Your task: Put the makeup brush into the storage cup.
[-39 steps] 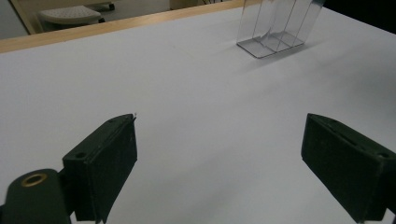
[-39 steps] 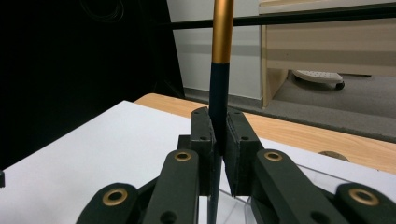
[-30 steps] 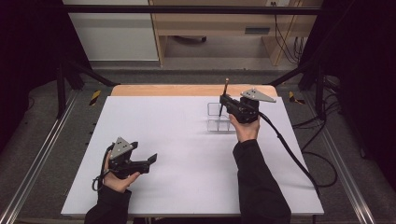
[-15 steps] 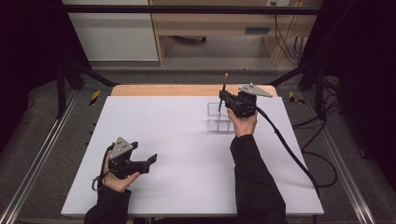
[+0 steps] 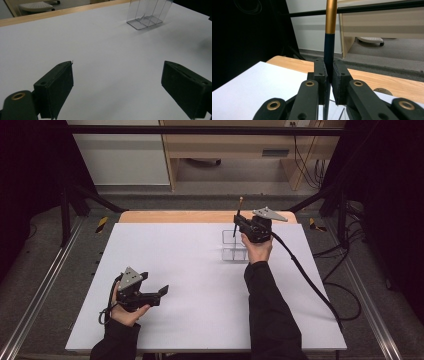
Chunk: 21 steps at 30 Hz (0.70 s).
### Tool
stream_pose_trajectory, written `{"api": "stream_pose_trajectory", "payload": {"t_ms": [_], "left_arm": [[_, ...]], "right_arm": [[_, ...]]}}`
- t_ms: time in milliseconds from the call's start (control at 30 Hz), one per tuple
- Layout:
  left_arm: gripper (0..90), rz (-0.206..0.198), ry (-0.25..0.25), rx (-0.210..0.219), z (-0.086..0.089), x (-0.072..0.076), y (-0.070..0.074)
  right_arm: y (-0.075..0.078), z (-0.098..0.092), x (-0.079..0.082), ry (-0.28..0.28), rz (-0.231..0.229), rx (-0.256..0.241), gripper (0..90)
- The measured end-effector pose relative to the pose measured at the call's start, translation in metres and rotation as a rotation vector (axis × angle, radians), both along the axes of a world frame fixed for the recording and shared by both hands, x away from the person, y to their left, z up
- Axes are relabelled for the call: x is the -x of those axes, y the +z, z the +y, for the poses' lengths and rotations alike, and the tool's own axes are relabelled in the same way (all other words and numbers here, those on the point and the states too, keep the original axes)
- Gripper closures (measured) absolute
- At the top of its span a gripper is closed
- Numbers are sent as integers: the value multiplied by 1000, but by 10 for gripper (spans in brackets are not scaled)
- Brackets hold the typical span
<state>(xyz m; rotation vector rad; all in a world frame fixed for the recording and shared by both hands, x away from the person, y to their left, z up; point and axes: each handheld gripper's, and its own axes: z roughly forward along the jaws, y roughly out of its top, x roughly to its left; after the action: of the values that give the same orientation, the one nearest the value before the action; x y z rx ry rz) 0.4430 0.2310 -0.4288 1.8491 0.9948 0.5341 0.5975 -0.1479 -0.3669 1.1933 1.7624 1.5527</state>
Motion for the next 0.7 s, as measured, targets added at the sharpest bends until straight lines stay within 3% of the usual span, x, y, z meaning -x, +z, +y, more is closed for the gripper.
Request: {"api": "stream_pose_trajectory", "payload": {"t_ms": [700], "left_arm": [[103,0,-2,0,0,1,0]], "right_arm": [[-22,12,-7,-11,37,30,832]]}}
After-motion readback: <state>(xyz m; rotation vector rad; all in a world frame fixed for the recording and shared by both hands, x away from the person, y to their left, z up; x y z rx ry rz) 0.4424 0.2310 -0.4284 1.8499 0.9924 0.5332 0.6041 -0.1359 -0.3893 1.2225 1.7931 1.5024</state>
